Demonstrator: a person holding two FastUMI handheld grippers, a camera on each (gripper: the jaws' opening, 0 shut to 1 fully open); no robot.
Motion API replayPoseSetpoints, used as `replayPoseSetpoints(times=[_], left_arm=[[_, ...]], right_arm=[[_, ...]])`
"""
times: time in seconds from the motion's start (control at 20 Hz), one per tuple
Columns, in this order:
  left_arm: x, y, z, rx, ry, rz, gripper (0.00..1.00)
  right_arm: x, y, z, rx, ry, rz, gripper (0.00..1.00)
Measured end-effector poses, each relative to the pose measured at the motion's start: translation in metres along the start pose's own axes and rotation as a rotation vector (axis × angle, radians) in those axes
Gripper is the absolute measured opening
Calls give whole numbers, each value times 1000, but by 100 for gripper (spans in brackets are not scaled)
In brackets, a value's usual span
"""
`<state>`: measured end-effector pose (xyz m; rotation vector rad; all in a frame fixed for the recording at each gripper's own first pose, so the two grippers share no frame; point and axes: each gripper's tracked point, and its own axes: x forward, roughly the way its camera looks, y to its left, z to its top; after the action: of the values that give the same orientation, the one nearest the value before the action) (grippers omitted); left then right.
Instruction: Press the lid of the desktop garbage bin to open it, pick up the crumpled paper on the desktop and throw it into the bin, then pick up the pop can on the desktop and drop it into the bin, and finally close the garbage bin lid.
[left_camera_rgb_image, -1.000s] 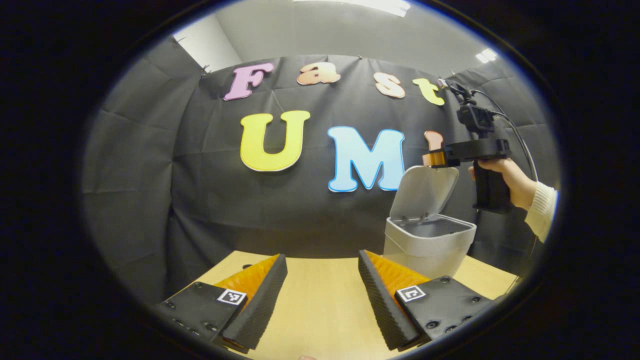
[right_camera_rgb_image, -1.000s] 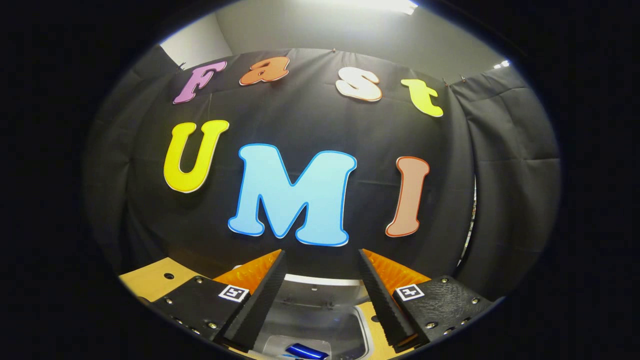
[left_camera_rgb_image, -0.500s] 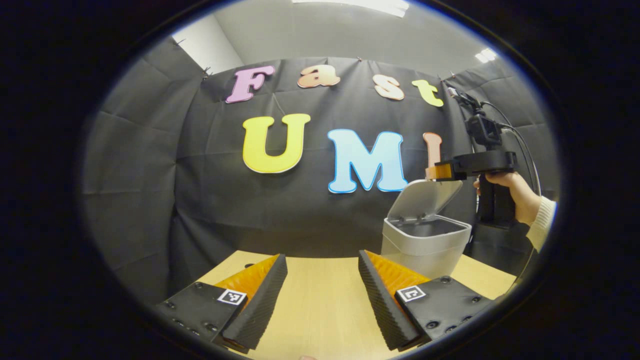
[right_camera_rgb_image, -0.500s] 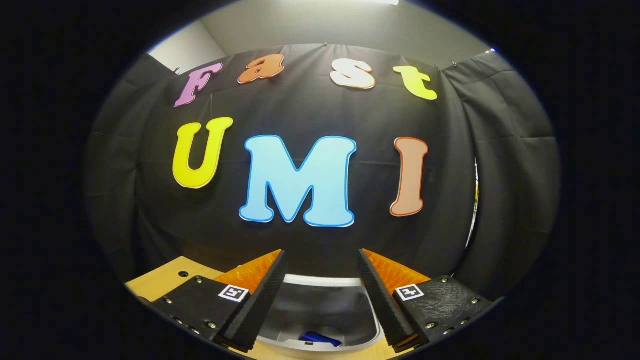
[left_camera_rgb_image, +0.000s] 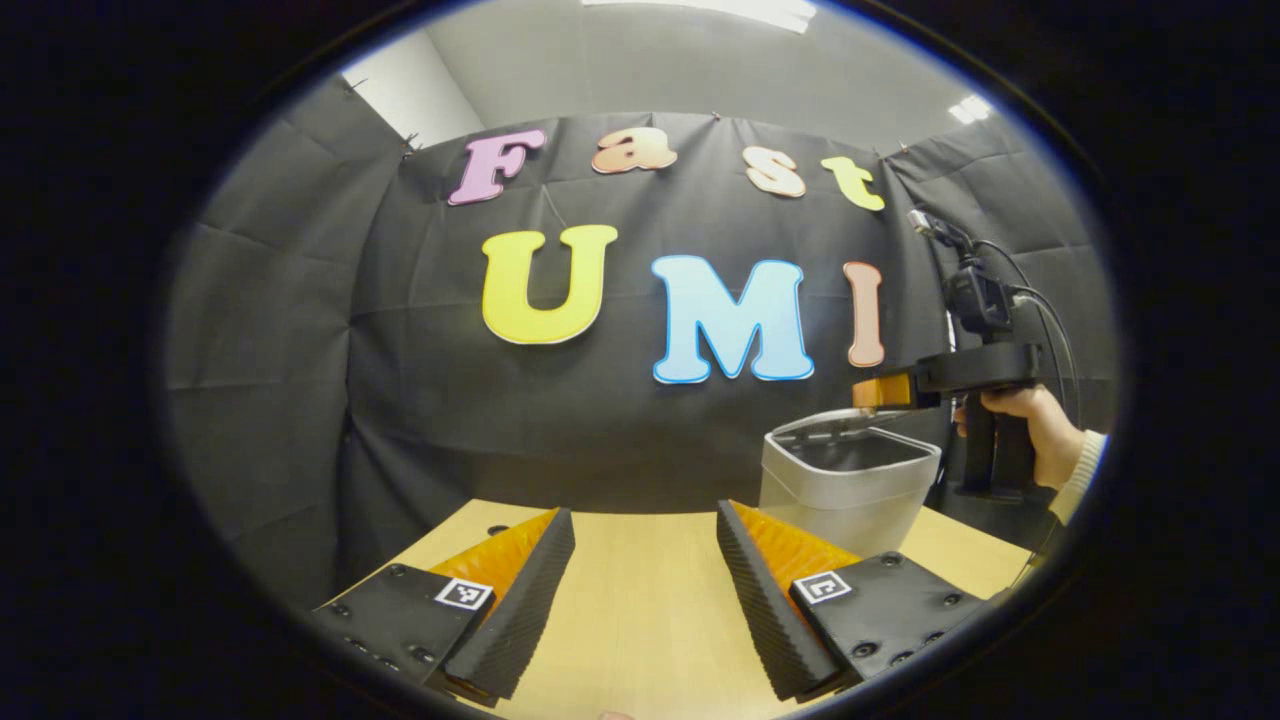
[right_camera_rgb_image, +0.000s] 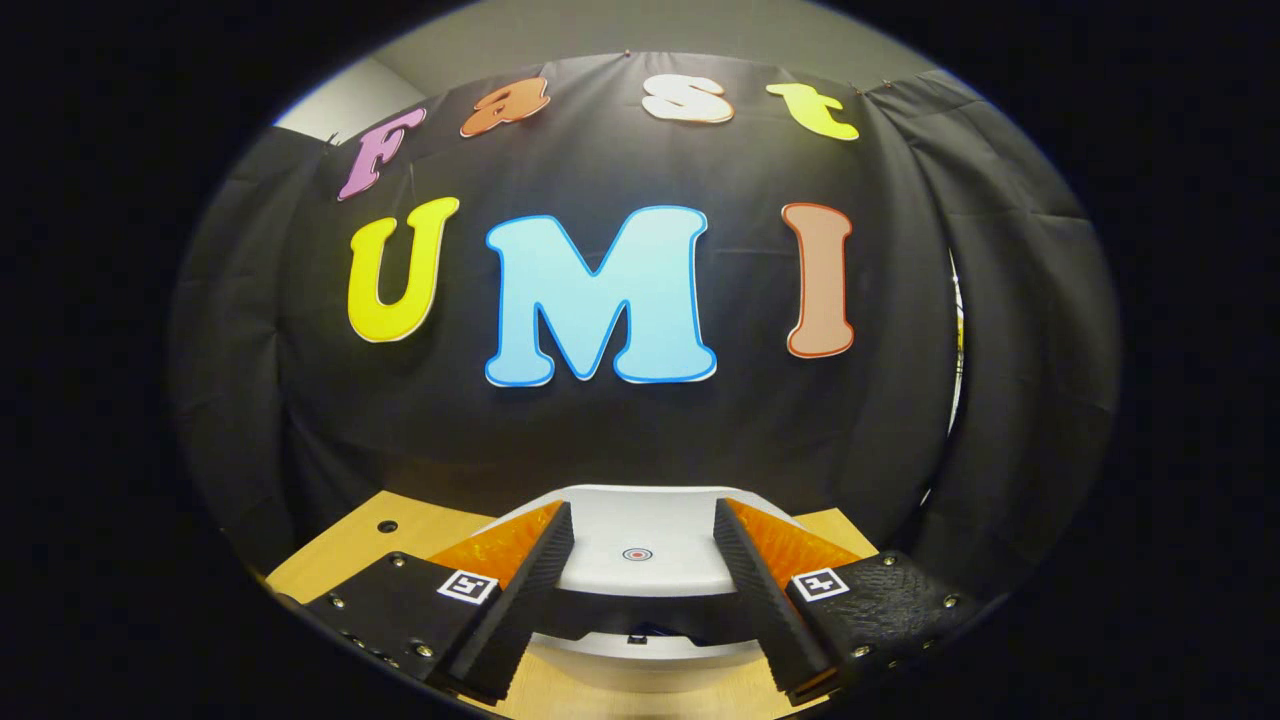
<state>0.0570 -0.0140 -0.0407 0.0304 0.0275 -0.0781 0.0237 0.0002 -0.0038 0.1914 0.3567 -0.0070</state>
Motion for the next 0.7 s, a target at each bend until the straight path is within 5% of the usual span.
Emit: replayPoseSetpoints(times=[0.7], left_arm=[[3,9,-2,0,5,25,96]], right_arm=[[21,0,-26,18,-26,-45,95]])
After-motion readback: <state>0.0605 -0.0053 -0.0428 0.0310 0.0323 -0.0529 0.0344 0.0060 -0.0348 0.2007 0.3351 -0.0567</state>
